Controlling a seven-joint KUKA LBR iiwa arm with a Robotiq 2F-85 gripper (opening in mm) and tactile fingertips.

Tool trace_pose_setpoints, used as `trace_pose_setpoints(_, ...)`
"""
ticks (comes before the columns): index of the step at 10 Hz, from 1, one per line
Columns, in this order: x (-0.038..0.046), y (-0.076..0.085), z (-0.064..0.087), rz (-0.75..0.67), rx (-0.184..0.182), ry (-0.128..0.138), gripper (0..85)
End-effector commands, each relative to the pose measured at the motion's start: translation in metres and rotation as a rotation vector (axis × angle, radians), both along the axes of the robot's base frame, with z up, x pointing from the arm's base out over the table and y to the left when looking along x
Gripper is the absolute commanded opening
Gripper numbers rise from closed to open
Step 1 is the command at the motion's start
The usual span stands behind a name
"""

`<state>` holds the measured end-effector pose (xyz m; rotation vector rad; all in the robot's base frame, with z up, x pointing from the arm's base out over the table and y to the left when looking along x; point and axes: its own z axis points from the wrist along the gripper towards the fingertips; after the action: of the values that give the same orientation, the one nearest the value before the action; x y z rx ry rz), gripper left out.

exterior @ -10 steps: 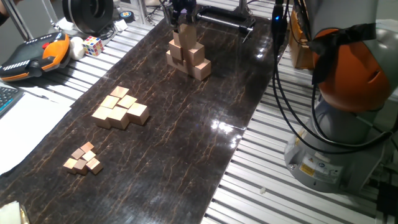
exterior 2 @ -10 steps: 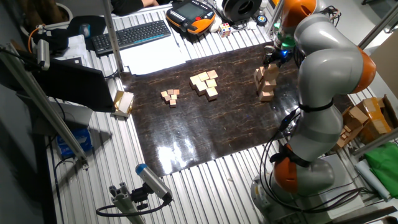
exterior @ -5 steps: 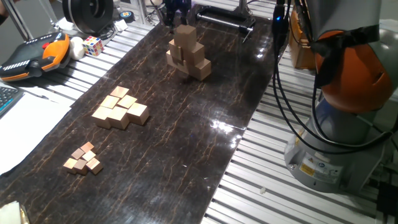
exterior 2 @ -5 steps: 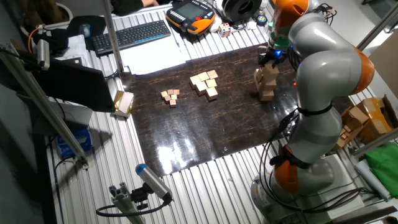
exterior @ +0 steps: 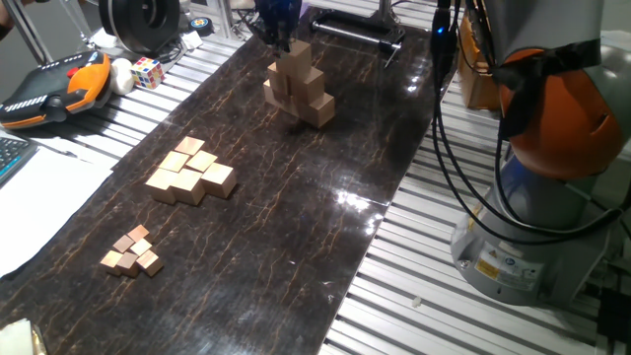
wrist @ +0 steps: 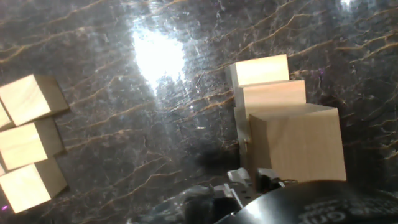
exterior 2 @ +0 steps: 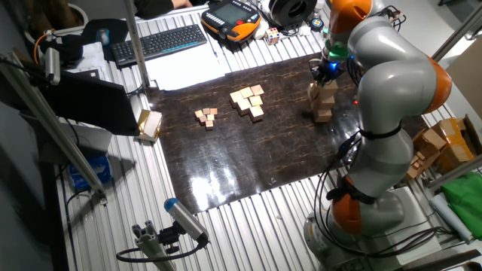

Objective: Stack the blocks into a pyramid shape

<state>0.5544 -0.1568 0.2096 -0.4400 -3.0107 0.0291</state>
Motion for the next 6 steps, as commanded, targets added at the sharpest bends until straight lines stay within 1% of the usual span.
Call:
trace_pose_setpoints(1,-0.0008,-0.0001,0.0002,-0.001,0.009,0.005,0.7)
trace_pose_setpoints(3,-0.0016,0.0005,-0.0004,0.005,0.005,0.007,0.7)
trace_pose_setpoints(6,-0.0027,0.0018,-0.0019,0.020,0.000,0.017,0.7)
